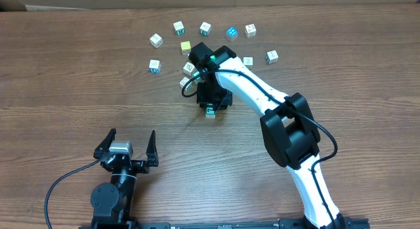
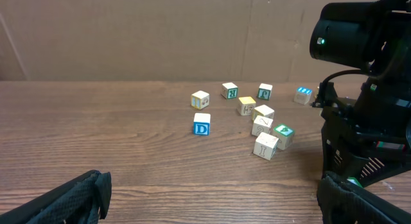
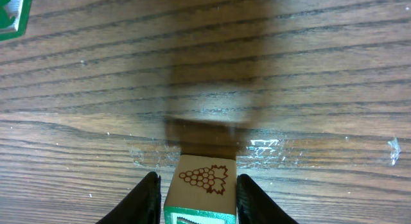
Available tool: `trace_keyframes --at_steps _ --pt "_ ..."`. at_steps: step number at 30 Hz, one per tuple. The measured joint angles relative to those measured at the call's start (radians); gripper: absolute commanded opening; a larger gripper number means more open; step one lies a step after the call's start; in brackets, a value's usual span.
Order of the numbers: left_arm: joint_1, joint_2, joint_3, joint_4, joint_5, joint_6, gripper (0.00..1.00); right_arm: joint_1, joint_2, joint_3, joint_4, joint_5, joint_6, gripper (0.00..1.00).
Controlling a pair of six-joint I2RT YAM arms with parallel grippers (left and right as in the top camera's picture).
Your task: Form a circle
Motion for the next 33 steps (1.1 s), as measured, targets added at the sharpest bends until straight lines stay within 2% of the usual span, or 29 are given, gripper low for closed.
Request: trace_keyframes --at_steps 4,5,7,8,16,19,25,33 --pt "0.0 0.0 0.0 0.0 0.0 0.0 1.0 0.0 0.0 0.0 -0.002 0.0 0.0 0.51" --pt "0.0 0.0 0.0 0.0 0.0 0.0 1.0 0.0 0.0 0.0 -0.004 0.0 0.002 0.62" --pt "0.0 0.0 0.0 0.0 0.0 0.0 1.0 0.0 0.0 0.0 -0.01 0.0 0.002 0.97" --pt "0.0 0.0 0.0 0.0 0.0 0.0 1.0 0.0 0.0 0.0 -0.01 0.0 0.001 1.0" --pt "0.0 0.0 0.0 0.0 0.0 0.0 1.0 0.0 0.0 0.0 -0.017 -0.002 0.001 0.99" --pt "0.0 0.0 0.0 0.0 0.0 0.0 1.0 0.0 0.0 0.0 -0.027 -0.002 0.002 0.87" --pt "0.0 0.0 0.0 0.0 0.0 0.0 1.0 0.0 0.0 0.0 -0.039 -0.004 0.002 0.76" --pt "0.0 0.0 0.0 0.0 0.0 0.0 1.0 0.0 0.0 0.0 -0.041 -0.004 0.001 0.7"
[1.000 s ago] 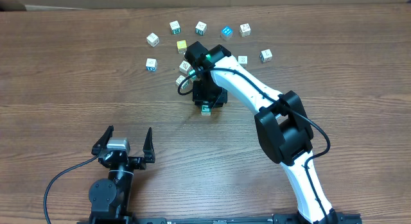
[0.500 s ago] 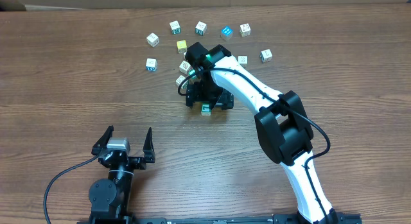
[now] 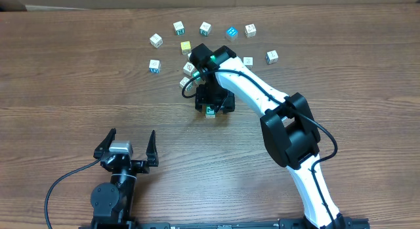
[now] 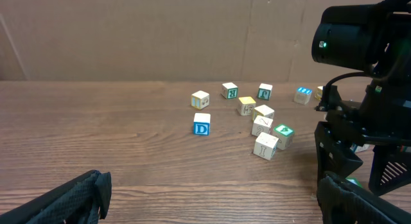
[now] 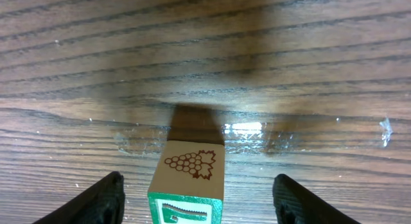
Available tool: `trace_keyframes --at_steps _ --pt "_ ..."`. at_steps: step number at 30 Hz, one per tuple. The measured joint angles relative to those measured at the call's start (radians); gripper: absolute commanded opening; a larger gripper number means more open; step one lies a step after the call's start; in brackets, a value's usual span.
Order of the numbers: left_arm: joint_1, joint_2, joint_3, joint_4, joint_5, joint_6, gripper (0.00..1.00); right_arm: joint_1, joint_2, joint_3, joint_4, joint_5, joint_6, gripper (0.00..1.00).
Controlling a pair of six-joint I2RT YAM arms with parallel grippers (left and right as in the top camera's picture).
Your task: Form a circle
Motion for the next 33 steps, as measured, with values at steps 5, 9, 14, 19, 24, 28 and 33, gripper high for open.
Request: trace_keyframes --at_steps 5,9,14,19,24,28,33 --pt "0.0 0.0 0.0 0.0 0.0 0.0 1.0 0.0 0.0 0.0 0.0 0.0 0.0 0.68" --pt "0.0 0.0 0.0 0.0 0.0 0.0 1.0 0.0 0.0 0.0 0.0 0.0 0.001 0.6" --pt "0.0 0.0 0.0 0.0 0.0 0.0 1.0 0.0 0.0 0.0 -0.001 0.0 0.002 0.52" --pt "0.0 0.0 0.0 0.0 0.0 0.0 1.0 0.0 0.0 0.0 -0.001 0.0 0.0 0.48" --pt "0.0 0.0 0.0 0.0 0.0 0.0 1.0 0.0 0.0 0.0 0.0 0.0 -0.002 0.38" --pt "0.0 0.0 0.0 0.0 0.0 0.0 1.0 0.0 0.0 0.0 0.008 0.0 0.001 0.37" --pt "0.0 0.0 0.0 0.0 0.0 0.0 1.0 0.0 0.0 0.0 0.007 0.0 0.0 0.37"
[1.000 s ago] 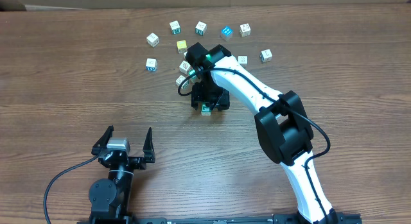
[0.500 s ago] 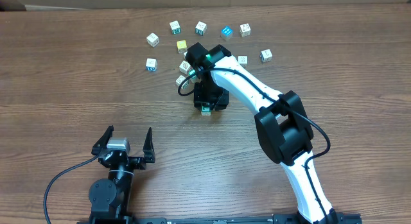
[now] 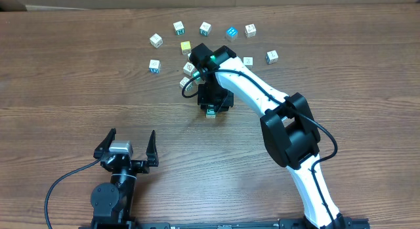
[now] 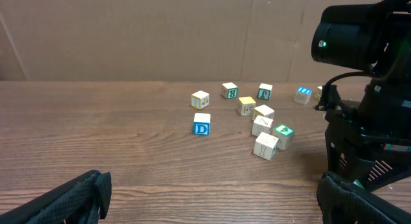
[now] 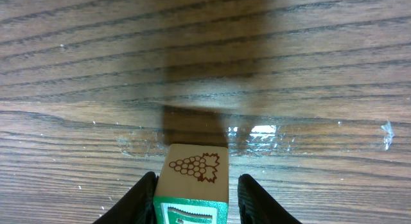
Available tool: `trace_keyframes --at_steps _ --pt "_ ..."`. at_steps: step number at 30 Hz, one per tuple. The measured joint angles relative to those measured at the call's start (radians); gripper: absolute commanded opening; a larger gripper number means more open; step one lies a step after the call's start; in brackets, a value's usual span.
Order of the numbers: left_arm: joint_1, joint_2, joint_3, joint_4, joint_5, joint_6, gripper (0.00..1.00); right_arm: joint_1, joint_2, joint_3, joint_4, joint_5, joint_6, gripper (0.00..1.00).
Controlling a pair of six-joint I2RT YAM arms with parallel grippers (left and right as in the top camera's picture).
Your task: Form a circle
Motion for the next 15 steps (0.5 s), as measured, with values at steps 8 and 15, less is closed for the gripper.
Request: trace_keyframes --at_steps 8,15 --pt "0.0 0.0 0.0 0.0 0.0 0.0 1.0 0.0 0.0 0.0 0.0 0.0 0.0 0.37" --pt "0.0 0.0 0.0 0.0 0.0 0.0 1.0 0.0 0.0 0.0 -0.001 0.0 0.0 0.39"
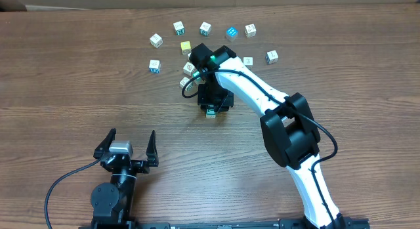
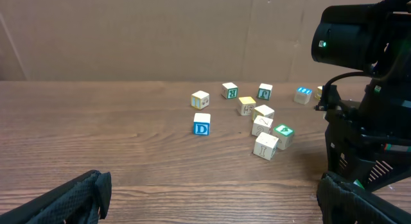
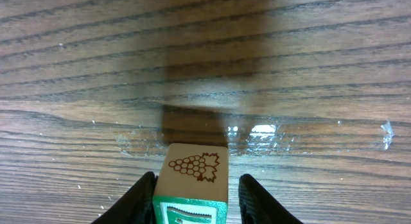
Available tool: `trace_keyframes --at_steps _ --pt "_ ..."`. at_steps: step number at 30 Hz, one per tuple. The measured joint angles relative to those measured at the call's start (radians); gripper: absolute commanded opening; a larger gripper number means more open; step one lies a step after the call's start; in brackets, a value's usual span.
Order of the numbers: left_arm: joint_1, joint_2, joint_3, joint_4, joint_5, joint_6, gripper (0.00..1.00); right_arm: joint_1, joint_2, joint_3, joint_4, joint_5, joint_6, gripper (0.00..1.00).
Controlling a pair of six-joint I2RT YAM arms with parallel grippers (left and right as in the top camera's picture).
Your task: Form a circle
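Note:
A wooden block with a grape picture and green side (image 3: 196, 179) sits on the table between the fingers of my right gripper (image 3: 197, 201). The left finger touches it and the right finger stands just beside it. From overhead the right gripper (image 1: 210, 109) is near the table's middle, below a loose arc of lettered blocks (image 1: 205, 27). A blue D block (image 2: 201, 124) and a small cluster of blocks (image 2: 266, 137) show in the left wrist view. My left gripper (image 1: 128, 145) rests open at the front left, holding nothing.
The arc runs from a block at the left (image 1: 155, 40) to one at the right (image 1: 272, 56). Inside it lie a yellow block (image 1: 186, 47) and several cream ones beside the right arm (image 1: 262, 91). A cardboard wall (image 2: 160, 31) stands behind the table.
My right gripper was shut on the grape block on the table. Then its fingers stood wide apart with the block free between them. By the last moment they had come in around the block again, and they stay so now. The left arm never moved.

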Motion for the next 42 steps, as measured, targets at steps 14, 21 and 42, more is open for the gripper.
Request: trace_keyframes --at_steps 14,21,42 --pt "0.0 0.0 0.0 0.0 0.0 0.0 1.0 0.0 0.0 0.0 -0.008 0.0 0.0 0.35" --pt "0.0 0.0 0.0 0.0 0.0 0.0 1.0 0.0 0.0 0.0 -0.007 0.0 0.0 0.58" --pt "0.0 0.0 0.0 0.0 0.0 0.0 1.0 0.0 0.0 0.0 -0.021 0.0 0.0 0.81"
